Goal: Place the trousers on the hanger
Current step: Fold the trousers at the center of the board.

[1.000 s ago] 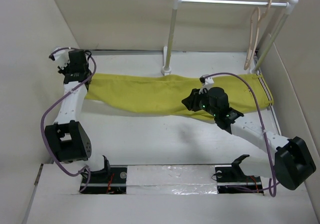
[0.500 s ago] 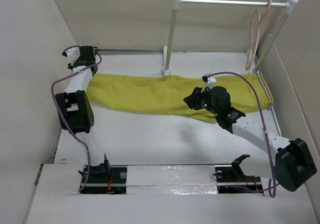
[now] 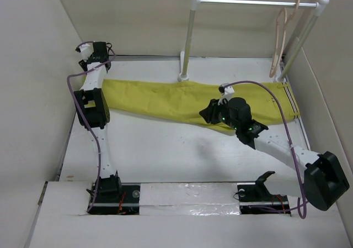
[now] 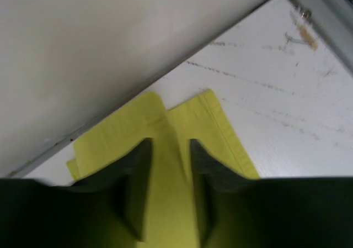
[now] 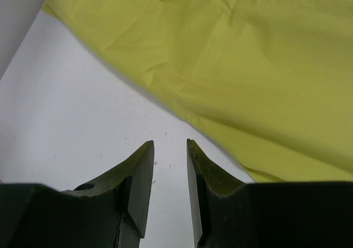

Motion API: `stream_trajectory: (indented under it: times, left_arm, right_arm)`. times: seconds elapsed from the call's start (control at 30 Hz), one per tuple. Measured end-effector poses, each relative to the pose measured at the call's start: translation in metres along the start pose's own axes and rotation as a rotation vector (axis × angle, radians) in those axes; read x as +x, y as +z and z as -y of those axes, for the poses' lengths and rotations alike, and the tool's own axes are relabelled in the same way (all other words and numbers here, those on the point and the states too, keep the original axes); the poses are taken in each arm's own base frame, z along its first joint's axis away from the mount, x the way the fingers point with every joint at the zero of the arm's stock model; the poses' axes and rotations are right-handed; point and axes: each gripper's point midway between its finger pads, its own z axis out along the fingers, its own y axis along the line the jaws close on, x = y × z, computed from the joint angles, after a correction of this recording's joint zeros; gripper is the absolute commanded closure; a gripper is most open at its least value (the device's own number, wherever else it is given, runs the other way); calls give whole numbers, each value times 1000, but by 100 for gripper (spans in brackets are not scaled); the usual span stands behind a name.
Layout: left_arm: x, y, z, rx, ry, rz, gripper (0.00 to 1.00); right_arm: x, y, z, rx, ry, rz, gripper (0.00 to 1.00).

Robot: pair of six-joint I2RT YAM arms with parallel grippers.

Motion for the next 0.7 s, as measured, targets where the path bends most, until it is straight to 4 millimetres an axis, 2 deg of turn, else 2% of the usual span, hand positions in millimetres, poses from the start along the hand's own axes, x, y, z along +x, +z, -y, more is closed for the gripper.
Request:
stream_trajectory:
  times: [0.07, 0.1, 0.27, 0.3, 0.37, 0.4, 0.43, 0.5, 0.57, 0.67, 0.7]
  left_arm:
    - [10, 7, 7, 15, 9, -20, 45]
    - [15, 8, 9, 21, 14, -32, 43]
    - [14, 1, 22, 84, 3, -20, 44]
    - [14, -2, 22, 92, 3, -18, 46]
    - [19, -21, 13, 121, 5, -20, 50]
    - [23, -32, 5, 135, 5, -24, 52]
    - [25, -45, -4, 147, 2, -29, 55]
    - [31, -68, -20, 192, -32, -39, 63]
    - [32, -84, -38, 232, -91, -59, 65]
    - [40, -84, -62, 243, -177, -85, 64]
    - [48, -80, -70, 230, -192, -103, 63]
  right_arm:
    - [3, 2, -1, 1, -7, -8, 64]
    - [4, 3, -1, 3, -10, -13, 64]
    - [12, 7, 1, 18, -19, -41, 64]
    - [14, 7, 1, 21, -20, -47, 68]
    - [14, 8, 0, 18, -28, -49, 76]
    - [14, 8, -1, 16, -30, -49, 96]
    - [15, 8, -2, 13, -37, -50, 100]
    - [16, 8, -4, 8, -35, -53, 100]
    - [16, 8, -6, 4, -38, -55, 100]
    - [17, 7, -7, 3, -39, -55, 100]
    - [15, 6, -7, 5, -40, -52, 96]
